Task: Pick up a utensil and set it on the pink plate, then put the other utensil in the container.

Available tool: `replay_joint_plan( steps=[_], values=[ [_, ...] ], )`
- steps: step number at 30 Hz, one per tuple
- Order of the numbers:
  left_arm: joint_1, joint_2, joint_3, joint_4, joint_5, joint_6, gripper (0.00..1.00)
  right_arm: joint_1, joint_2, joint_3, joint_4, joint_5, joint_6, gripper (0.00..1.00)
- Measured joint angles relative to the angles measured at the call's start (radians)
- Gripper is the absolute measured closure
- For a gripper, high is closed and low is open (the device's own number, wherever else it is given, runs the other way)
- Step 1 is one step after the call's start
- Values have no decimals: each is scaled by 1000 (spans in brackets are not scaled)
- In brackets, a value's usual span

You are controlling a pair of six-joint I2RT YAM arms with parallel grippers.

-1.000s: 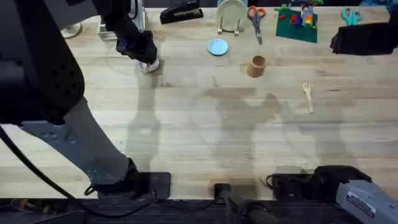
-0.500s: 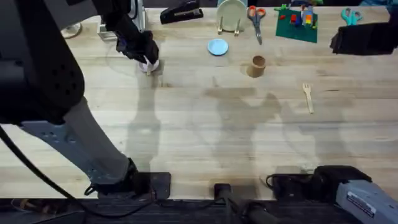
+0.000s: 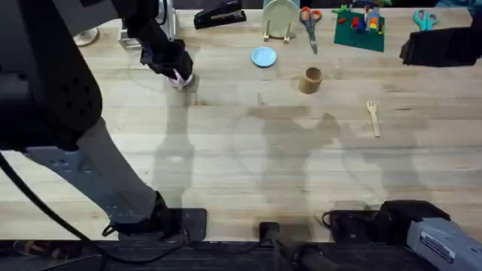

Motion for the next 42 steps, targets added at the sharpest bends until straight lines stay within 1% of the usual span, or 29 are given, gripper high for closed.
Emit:
replay_joint_plan(
  steps=[1,3,7,11,13,14,16,17,19,24,29,37,39,42],
  values=[
    [0,-2,0,-4,0,0,731,0,0,0,0,0,0,7],
    [0,-16,0,-18,0,0,619,0,0,0,0,0,0,7],
    [0,-89,0,-57,0,3,418,0,0,0,0,0,0,6],
    [-2,-201,0,-101,1,3,286,0,0,0,0,0,0,5],
    [-5,-252,0,-121,0,3,251,0,0,0,0,0,0,7],
    [-7,-274,0,-128,1,3,217,0,0,0,0,0,0,7],
    [-12,-324,0,-141,1,7,68,0,0,0,0,0,0,6],
    [-14,-344,0,-143,2,4,27,0,0,0,0,0,0,6],
    [-17,-385,0,-143,4,3,9,0,0,0,0,0,0,7],
    [-17,-460,0,-142,4,3,8,0,0,0,0,0,0,6],
    [-17,-464,0,-159,-2,4,7,0,0,0,0,0,0,6],
    [-17,-463,0,-225,-2,4,7,0,0,0,0,0,0,6],
    [-17,-463,0,-255,22,27,7,0,0,0,0,0,0,6],
    [-17,-464,0,-297,85,82,6,0,0,0,0,0,0,6]
  ],
)
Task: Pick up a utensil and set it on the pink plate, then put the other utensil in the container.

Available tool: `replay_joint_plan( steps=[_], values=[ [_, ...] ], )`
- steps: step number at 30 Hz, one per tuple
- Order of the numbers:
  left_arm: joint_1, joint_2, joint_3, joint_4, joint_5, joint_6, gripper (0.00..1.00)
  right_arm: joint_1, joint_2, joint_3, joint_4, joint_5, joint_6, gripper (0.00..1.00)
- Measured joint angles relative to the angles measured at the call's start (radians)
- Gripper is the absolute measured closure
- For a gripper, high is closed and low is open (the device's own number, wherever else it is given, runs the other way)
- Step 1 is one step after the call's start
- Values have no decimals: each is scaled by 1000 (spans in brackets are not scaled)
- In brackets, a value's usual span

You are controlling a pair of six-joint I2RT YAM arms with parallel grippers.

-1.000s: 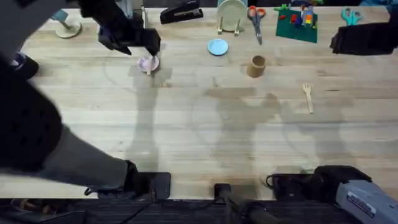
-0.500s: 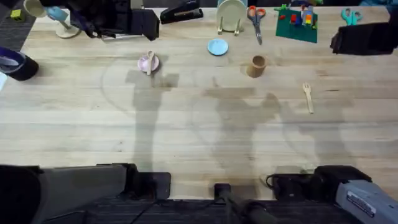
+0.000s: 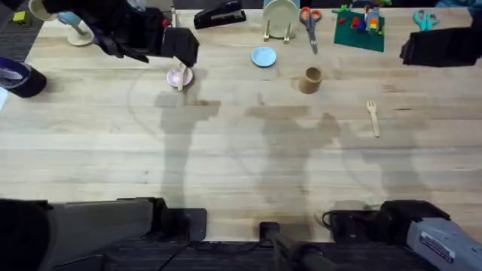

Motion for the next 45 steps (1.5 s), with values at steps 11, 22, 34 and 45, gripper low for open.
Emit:
replay_joint_plan(
  steps=[11,22,34,45],
  values=[
    [0,-251,0,-141,74,131,6,0,0,0,0,0,0,6],
    [0,-616,-348,100,218,182,6,0,0,0,-23,0,0,6],
    [0,-847,-773,599,458,163,7,0,0,0,-23,0,0,6],
    [0,-727,-917,731,652,248,7,0,0,0,-23,0,0,6]
  ],
)
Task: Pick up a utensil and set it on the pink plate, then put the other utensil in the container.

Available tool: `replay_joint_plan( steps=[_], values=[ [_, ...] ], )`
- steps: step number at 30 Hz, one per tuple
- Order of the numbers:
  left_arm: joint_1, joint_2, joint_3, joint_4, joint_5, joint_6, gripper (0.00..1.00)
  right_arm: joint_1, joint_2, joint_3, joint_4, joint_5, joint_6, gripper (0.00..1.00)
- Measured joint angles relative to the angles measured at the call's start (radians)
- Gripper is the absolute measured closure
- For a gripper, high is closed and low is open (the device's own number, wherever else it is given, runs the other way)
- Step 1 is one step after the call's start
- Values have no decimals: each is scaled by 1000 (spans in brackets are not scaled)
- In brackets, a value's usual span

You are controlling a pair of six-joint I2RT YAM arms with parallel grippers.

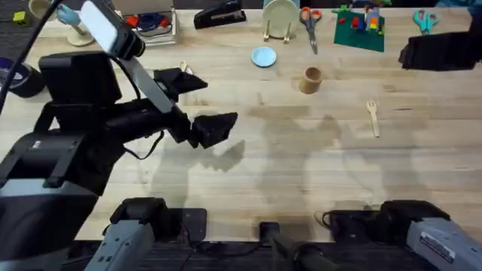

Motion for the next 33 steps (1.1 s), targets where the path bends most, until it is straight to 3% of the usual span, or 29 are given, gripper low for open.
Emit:
replay_joint_plan(
  steps=[8,19,27,33],
  values=[
    [0,21,0,75,64,47,7,0,5,0,-98,54,-4,7],
    [0,21,0,106,74,115,6,-22,96,-4,-141,113,-24,8],
    [0,21,0,106,74,118,8,-127,99,-136,-121,113,39,9],
    [0,21,0,106,74,119,7,-158,100,-285,29,113,72,7]
  ],
)
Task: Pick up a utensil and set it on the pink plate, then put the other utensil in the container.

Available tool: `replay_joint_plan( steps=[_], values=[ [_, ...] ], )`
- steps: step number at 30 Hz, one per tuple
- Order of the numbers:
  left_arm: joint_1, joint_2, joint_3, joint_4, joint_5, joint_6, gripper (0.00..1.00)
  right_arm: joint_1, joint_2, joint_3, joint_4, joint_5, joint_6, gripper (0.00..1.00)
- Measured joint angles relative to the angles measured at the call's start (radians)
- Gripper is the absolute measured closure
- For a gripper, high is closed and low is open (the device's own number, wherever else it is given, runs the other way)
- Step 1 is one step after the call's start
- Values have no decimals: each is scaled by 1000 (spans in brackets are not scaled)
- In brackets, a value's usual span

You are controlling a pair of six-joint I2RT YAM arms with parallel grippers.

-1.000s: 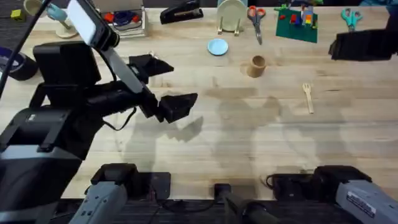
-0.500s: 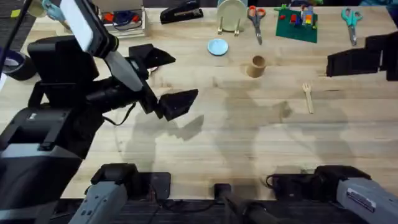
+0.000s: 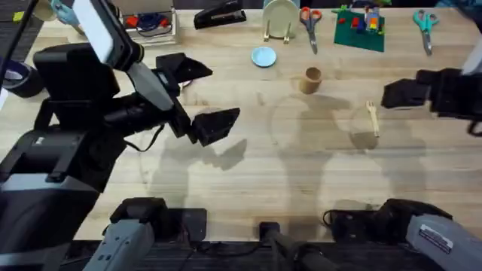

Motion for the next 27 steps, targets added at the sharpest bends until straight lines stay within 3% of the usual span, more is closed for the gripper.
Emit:
replay_joint_plan(
  steps=[8,27],
  values=[
    [0,0,0,0,0,0,7,-1,30,-163,197,0,15,6],
    [0,0,0,0,0,0,7,-1,379,-178,362,1,-70,7]
  ],
)
